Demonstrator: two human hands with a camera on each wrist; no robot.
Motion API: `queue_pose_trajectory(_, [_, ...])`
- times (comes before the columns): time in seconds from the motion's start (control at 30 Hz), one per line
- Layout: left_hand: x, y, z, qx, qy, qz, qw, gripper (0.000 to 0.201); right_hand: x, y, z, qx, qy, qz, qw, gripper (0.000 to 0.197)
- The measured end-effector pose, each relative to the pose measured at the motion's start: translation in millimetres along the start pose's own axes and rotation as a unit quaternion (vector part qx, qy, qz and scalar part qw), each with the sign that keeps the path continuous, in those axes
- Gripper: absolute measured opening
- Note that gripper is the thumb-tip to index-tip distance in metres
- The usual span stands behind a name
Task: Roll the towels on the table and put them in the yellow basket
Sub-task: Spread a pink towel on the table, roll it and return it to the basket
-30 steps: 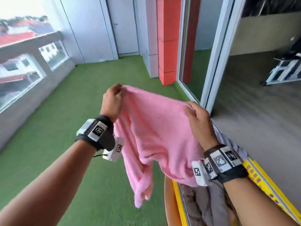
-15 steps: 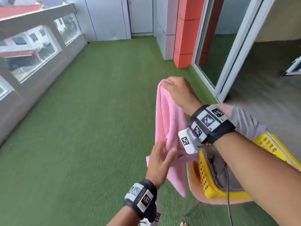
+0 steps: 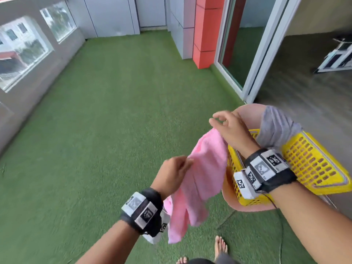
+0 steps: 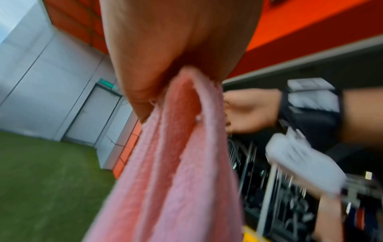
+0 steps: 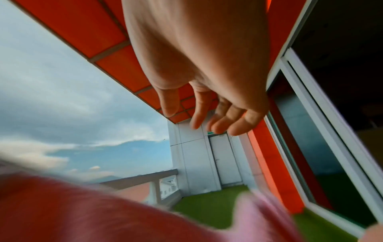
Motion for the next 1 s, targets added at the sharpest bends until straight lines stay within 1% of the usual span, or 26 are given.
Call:
queue_pose_trajectory(0.03, [-5,-2,-13,0.012,-0.007,0.016,1.000,0.043,-3,13,17,0.041,-0.007,-0.034,0.999,0.027])
queue_pose_trajectory(0.1, [-8,-6,-36,0.006,-0.043,0.071,0.997,0.039,-7,36,52,0.133,0.021,-0.116,0.984,0.028])
queue_pose_trajectory(0.13, [-8,-7,-46,-0.006,-0.070,0.108,0.992,0.036,-7,45,68,0.168,0.037,-0.148,0.974,0.027])
queue_pose_trajectory(0.2, [-7,-5,-61,-0.021,-0.122,0.201,0.972,0.033,-6,57,91,0.212,0.064,-0.200,0.955,0.025])
queue_pose_trajectory(0.23, [-8,-1,-67,-0.017,-0.149,0.244,0.958,0.034,-6,60,98,0.220,0.081,-0.227,0.945,0.026])
queue_pose_trajectory(0.3, [-15,4,-76,0.013,-0.191,0.286,0.939,0.039,-10,59,101,0.212,0.116,-0.286,0.927,0.025])
queue_pose_trajectory(0.37, [-27,8,-81,0.061,-0.203,0.290,0.933,0.037,-11,56,99,0.210,0.130,-0.319,0.915,0.016])
queue_pose_trajectory(0.4, [-31,10,-82,0.087,-0.203,0.286,0.932,0.038,-10,56,99,0.219,0.131,-0.326,0.910,0.014])
queue_pose_trajectory(0.47, [-40,9,-83,0.141,-0.191,0.283,0.929,0.045,-6,56,97,0.239,0.137,-0.353,0.894,0.020])
queue_pose_trajectory(0.5, [-43,7,-83,0.162,-0.173,0.282,0.929,0.046,-4,51,92,0.237,0.136,-0.375,0.886,0.023])
queue_pose_trajectory(0.53, [-45,5,-84,0.179,-0.152,0.283,0.930,0.041,-1,43,86,0.218,0.130,-0.387,0.887,0.023])
queue_pose_trajectory(0.6, [-45,-2,-82,0.199,-0.111,0.286,0.931,0.030,3,16,70,0.152,0.104,-0.360,0.915,0.018])
queue_pose_trajectory(0.63, [-46,-3,-80,0.211,-0.088,0.278,0.933,0.028,8,3,62,0.129,0.081,-0.336,0.930,0.018])
queue_pose_trajectory(0.7, [-46,0,-78,0.234,-0.033,0.220,0.946,0.028,19,-15,53,0.109,0.040,-0.292,0.949,0.015])
queue_pose_trajectory(0.77, [-47,4,-77,0.224,-0.001,0.186,0.957,0.021,27,-27,46,0.097,0.016,-0.268,0.959,0.018])
queue_pose_trajectory(0.83, [-46,10,-73,0.213,0.009,0.210,0.954,0.017,30,-35,42,0.083,0.001,-0.262,0.961,0.022])
queue_pose_trajectory(0.9, [-36,20,-66,0.218,0.006,0.250,0.944,0.017,25,-40,39,0.063,-0.004,-0.267,0.962,0.028])
queue_pose_trajectory(0.97, [-21,29,-57,0.222,-0.009,0.264,0.939,0.021,16,-48,37,0.045,-0.005,-0.273,0.961,0.049])
queue_pose_trajectory(1.0, [-14,32,-53,0.220,-0.015,0.255,0.941,0.025,10,-53,36,0.036,-0.005,-0.276,0.961,0.057])
Point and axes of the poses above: each hand's wrist, its own z-axis away from the middle knuckle, its own y-axis out of the palm, x = y × z, the point moved 8 cm from there along -z, towards the middle knuckle, and after that the axes turned 7 degrees about y, right-handed, at the moved point
